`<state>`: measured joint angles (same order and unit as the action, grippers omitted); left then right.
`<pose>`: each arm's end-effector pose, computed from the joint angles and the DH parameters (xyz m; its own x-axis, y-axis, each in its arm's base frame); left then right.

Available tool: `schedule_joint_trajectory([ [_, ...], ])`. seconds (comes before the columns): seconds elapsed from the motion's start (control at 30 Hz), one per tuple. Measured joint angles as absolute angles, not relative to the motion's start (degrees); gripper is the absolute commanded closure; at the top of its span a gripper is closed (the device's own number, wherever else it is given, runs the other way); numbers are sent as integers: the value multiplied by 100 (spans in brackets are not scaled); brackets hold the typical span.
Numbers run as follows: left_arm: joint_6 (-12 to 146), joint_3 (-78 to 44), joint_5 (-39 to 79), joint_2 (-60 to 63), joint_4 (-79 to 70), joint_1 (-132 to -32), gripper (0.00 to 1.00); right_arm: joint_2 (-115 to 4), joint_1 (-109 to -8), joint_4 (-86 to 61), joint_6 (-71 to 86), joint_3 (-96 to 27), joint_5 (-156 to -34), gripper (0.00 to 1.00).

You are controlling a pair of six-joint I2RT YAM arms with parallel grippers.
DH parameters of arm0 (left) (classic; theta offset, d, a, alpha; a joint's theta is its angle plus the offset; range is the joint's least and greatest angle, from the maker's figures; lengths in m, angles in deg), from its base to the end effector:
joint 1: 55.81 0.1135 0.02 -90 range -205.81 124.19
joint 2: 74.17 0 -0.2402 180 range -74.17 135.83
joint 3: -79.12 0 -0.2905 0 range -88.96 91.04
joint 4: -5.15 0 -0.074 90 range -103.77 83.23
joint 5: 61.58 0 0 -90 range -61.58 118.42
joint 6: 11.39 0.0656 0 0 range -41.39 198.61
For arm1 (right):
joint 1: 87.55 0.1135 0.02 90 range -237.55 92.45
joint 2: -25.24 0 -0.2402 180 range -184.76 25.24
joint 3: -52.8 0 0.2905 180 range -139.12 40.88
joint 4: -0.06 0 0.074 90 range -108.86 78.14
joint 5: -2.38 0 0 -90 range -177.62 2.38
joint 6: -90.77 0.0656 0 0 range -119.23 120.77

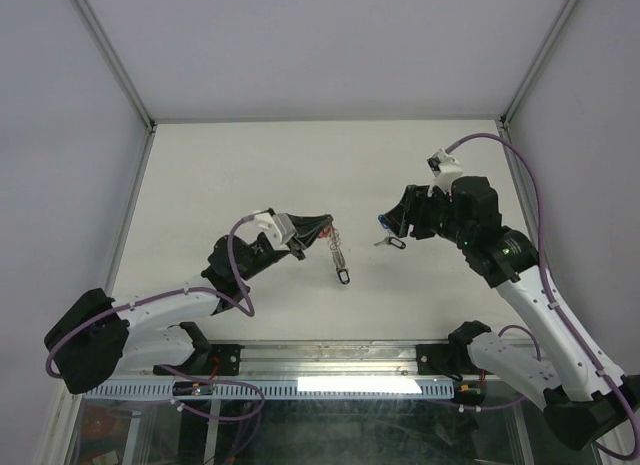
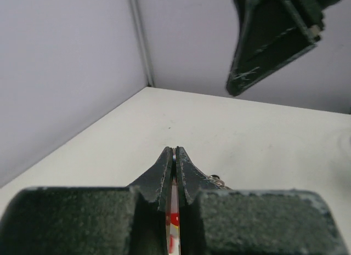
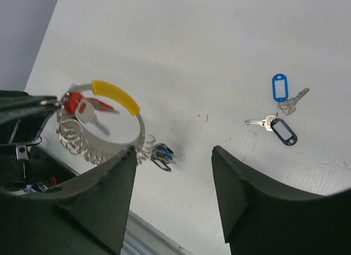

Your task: Put the keys on the keyring

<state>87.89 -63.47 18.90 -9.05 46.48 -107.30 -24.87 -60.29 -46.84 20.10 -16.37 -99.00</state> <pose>0.1851 -0.2501 0.2290 0.2853 -0.1031 -0.9529 0.8368 0.5116 0.1952 0.2277 0.1319 0.3281 -0.5917 0.0602 -0.8039 -0.4327 0.8177 0.3796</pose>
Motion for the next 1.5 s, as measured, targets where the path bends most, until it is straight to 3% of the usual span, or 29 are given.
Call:
schedule_joint_trajectory([
  [0.23,7792,-6648,1632,-918,4978,-9541,100,-2447,-6029,-4507,2017,-1399,-9535,35],
  [0.53,8142,-5988,2303,-916,3365,-9169,100,-2430,-6029,-4511,1988,-1351,-9257,35],
  [1.03,8848,-4010,2089,1880,2259,-9125,100,-2367,-6029,-4557,2001,-1029,-9259,34],
  [1.23,8872,-3182,2074,2702,1975,-8837,100,-2358,-6029,-4634,1990,-953,-9355,21],
  [1.5,8651,-2583,1912,3364,1499,-8260,65,-2308,-6029,-4503,1925,-686,-9642,1],
])
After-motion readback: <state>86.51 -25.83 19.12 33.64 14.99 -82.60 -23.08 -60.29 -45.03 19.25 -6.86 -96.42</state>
